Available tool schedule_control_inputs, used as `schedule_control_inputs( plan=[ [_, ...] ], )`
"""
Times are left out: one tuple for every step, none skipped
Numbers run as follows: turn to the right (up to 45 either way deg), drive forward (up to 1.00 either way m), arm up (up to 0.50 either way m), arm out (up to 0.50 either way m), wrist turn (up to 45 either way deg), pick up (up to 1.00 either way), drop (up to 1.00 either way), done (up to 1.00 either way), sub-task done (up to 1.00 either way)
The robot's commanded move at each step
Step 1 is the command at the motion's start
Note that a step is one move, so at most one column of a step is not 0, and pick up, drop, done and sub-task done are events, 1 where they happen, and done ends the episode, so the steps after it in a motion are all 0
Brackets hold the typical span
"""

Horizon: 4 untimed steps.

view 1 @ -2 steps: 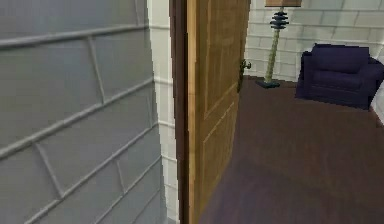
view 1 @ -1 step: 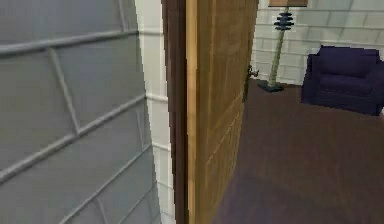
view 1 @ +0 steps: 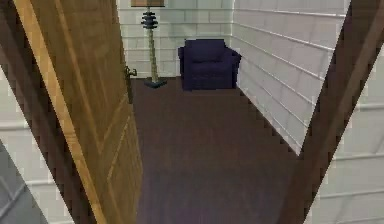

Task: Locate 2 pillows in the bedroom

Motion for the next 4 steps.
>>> schedule_control_inputs(
  plan=[
    [0.0,1.00,0.00,0.00,0.0,0.00,0.00,0.00,0.00],
    [27.0,0.00,0.00,0.00,0.0,0.00,0.00,0.00,0.00],
    [0.0,0.05,0.00,0.00,0.0,0.00,0.00,0.00,0.00],
    [-30.0,0.00,0.00,0.00,0.0,0.00,0.00,0.00,0.00]
  ],
)
